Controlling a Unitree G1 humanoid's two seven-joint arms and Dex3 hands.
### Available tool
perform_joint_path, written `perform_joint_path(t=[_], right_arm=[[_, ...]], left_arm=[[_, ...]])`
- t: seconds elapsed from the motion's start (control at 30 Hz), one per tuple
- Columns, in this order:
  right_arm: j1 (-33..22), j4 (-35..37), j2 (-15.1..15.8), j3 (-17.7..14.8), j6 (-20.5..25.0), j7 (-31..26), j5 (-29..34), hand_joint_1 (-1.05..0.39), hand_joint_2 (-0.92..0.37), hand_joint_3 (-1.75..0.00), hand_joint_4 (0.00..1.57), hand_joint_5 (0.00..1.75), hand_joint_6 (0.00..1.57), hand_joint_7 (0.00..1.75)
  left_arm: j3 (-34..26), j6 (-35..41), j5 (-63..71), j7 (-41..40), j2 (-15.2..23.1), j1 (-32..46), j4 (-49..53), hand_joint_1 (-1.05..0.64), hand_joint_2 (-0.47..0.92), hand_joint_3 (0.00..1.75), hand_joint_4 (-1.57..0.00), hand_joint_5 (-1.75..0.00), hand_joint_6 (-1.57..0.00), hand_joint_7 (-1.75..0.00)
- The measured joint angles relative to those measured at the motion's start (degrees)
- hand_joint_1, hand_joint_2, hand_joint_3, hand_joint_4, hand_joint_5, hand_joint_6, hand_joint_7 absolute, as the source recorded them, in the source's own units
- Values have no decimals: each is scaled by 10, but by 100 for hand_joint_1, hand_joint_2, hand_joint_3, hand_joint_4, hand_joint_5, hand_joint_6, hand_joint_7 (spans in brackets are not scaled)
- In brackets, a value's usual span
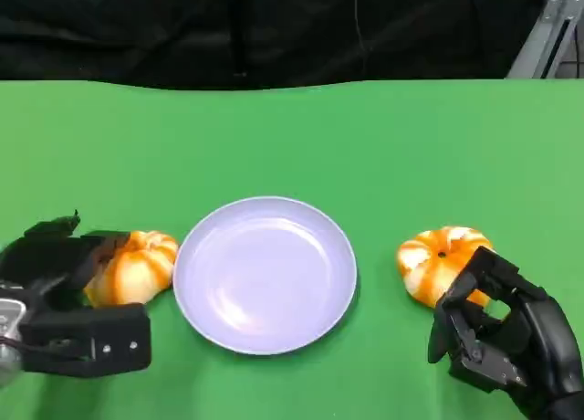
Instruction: Grasp the bread from the table and place it into the plate.
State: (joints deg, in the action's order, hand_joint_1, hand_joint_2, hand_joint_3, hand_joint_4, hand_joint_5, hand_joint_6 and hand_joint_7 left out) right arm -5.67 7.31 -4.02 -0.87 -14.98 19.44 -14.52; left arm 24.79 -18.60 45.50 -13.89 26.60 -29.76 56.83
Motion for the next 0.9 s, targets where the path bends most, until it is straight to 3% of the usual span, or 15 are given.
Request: perform_joint_path(t=[0.43,0.53,0.57,0.67,0.73,0.77,0.9], right_arm=[[0,0,0,0,0,0,0,-14,-61,-109,83,175,60,175],[0,0,0,0,0,0,0,-14,-61,-109,83,175,60,174],[0,0,0,0,1,0,0,-14,-61,-109,83,175,60,174],[0,-3,0,0,4,0,-1,-14,-61,-109,83,175,61,175],[-1,-7,0,0,7,0,-1,-14,-61,-109,83,175,61,175],[-1,-9,0,0,7,0,-1,-13,-61,-110,83,175,61,175],[-1,-10,0,0,7,0,-1,-14,-61,-110,83,175,60,175]], left_arm=[[35,11,-3,-59,-32,-33,82,-75,92,19,-15,-1,-33,-1],[39,10,-5,-71,-34,-34,86,-62,92,15,-23,-5,-39,-2],[40,9,-5,-79,-36,-34,89,-55,92,15,-29,-7,-42,-4],[43,5,-6,-99,-38,-34,92,-27,92,20,-67,-8,-67,-5],[43,4,-8,-111,-41,-34,93,-18,92,20,-85,-10,-80,-7],[42,2,-10,-117,-44,-34,95,-15,92,19,-102,-11,-93,-8],[37,-3,-27,-127,-48,-33,97,-11,92,11,-119,-11,-111,-9]])
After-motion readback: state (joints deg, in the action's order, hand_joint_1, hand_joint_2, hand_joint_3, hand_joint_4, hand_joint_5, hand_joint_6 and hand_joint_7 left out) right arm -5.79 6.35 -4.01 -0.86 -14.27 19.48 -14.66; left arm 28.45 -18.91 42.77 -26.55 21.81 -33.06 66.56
